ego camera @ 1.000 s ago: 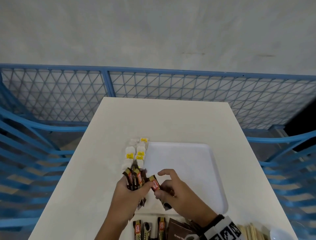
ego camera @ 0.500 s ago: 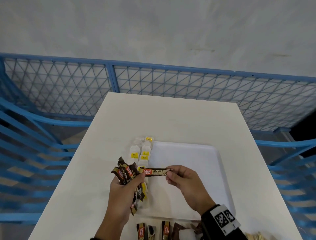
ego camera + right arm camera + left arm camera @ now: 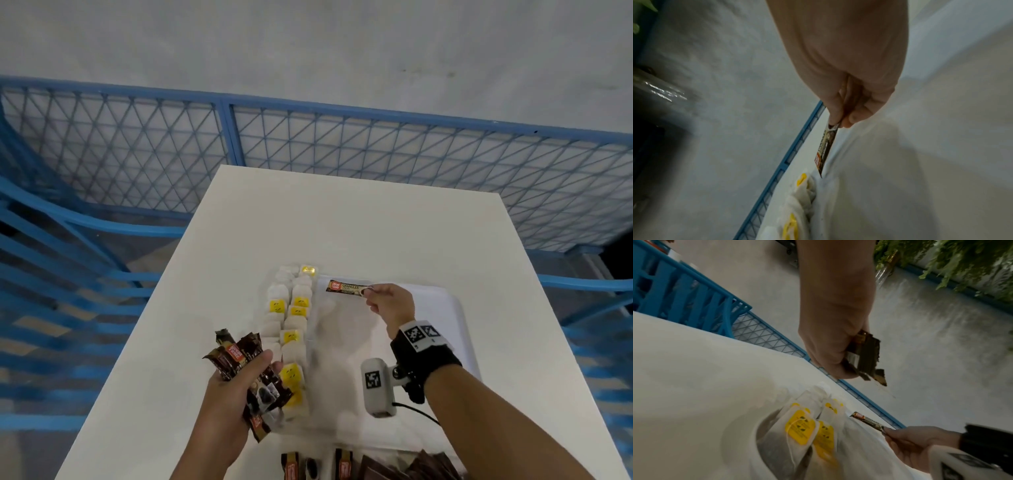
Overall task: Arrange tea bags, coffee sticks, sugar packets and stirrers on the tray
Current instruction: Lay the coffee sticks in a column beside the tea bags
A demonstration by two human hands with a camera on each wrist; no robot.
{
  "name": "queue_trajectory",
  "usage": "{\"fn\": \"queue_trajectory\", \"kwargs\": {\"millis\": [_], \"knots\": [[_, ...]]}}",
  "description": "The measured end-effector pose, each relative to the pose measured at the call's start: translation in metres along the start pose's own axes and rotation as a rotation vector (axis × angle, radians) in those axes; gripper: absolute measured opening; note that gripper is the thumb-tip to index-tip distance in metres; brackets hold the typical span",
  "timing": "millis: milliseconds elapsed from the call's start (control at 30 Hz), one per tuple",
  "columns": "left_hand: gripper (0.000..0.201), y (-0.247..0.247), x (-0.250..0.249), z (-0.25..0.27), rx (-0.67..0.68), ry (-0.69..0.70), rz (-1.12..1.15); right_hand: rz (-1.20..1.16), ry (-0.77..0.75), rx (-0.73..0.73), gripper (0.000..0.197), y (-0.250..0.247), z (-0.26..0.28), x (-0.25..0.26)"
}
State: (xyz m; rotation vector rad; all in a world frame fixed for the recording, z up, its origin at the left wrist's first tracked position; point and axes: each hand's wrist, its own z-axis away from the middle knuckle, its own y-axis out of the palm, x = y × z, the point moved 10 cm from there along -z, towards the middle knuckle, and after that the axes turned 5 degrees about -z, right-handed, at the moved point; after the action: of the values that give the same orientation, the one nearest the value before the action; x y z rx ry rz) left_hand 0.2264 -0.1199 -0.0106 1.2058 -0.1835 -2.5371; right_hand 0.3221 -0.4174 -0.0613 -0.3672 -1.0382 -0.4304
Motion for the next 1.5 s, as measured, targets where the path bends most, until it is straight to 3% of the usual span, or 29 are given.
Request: {"fn": "queue_trajectory", "kwargs": {"millis": [333, 733, 867, 1000, 1100, 1200, 1333, 1500], "knots": [[0.013, -0.002, 0.001, -0.007, -0.005, 0.007, -0.041, 0.384, -0.125, -0.088, 0.016, 0.021, -0.021, 0.007], [0.018, 0.019, 0.002, -0.012, 0.055, 0.016, 0.006, 0.371, -0.218, -0.096, 0.023, 0.022, 0.001, 0.016], [0.028, 0.027, -0.002, -0.010, 0.068, 0.051, -0.023, 0.371, -0.266, 0.168, 0.020, 0.042, 0.050, 0.014], [0.022, 0.030, -0.004, -0.004, 0.065, 0.074, -0.014, 0.329, -0.134, 0.663, 0.024, 0.072, 0.125, -0.004], [0.036, 0.027, -0.005, -0.001, 0.039, 0.085, -0.027, 0.271, -0.086, 0.841, 0.015, 0.078, 0.162, -0.011], [0.040, 0.026, -0.004, 0.002, 0.038, 0.095, -0.032, 0.195, -0.106, 0.836, 0.013, 0.078, 0.171, -0.009], [0.021, 0.025, -0.004, 0.006, 0.042, 0.109, -0.011, 0.077, -0.158, 0.714, 0.017, 0.066, 0.165, 0.003], [0.024, 0.018, -0.002, 0.008, 0.032, 0.085, 0.069, 0.190, -0.467, 0.524, 0.027, 0.040, 0.161, 0.026]]}}
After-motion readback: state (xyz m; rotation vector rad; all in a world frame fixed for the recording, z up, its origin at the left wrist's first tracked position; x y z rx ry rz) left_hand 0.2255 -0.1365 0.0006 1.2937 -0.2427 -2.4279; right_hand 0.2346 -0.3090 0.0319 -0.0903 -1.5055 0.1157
